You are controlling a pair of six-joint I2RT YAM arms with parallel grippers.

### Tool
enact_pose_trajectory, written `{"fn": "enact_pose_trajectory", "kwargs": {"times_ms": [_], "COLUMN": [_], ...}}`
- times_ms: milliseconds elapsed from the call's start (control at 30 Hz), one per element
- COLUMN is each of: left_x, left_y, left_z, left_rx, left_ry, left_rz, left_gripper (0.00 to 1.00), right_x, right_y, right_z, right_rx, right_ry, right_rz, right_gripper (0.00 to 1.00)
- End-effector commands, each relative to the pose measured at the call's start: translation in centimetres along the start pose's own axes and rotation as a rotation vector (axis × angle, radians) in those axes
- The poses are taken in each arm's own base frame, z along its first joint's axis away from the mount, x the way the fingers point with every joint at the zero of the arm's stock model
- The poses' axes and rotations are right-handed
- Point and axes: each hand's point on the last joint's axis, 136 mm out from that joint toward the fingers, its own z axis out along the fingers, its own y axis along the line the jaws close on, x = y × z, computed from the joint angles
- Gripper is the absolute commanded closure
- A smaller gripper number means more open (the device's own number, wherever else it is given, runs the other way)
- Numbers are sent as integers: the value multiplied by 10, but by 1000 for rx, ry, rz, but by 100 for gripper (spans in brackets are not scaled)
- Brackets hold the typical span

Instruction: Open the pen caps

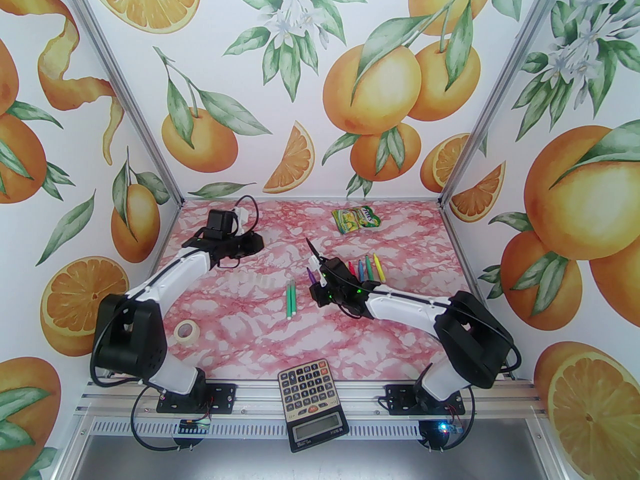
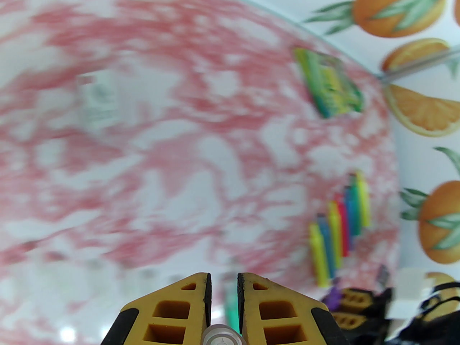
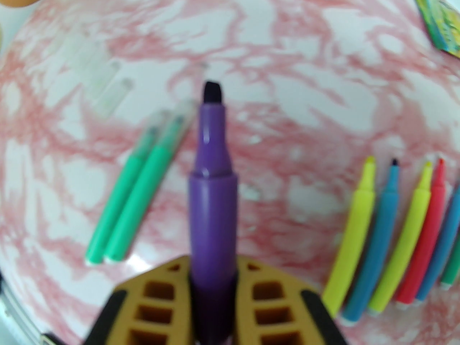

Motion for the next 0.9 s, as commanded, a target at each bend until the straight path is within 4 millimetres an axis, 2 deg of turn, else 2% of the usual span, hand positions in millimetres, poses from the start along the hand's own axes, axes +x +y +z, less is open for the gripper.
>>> {"fn": "enact_pose_trajectory", "kwargs": {"times_ms": [0, 167, 400, 867], "left_x": [13, 24, 36, 62], "left_y": [60, 116, 150, 173], "left_z": [-19, -33, -29, 9], "left_rx": [-259, -477, -543, -526], "left_ry": [31, 38, 68, 183], "left_rz": [26, -3, -53, -87], "left_gripper": [100, 100, 100, 99], "right_x": [-3, 1, 14, 15], "right_y": [-20, -32, -44, -49], "right_z": [7, 16, 23, 33], "right_rx": [124, 198, 263, 293], "right_ry": [9, 44, 90, 113], "right_rz": [19, 22, 26, 22], "right_gripper": [93, 92, 91, 84]}}
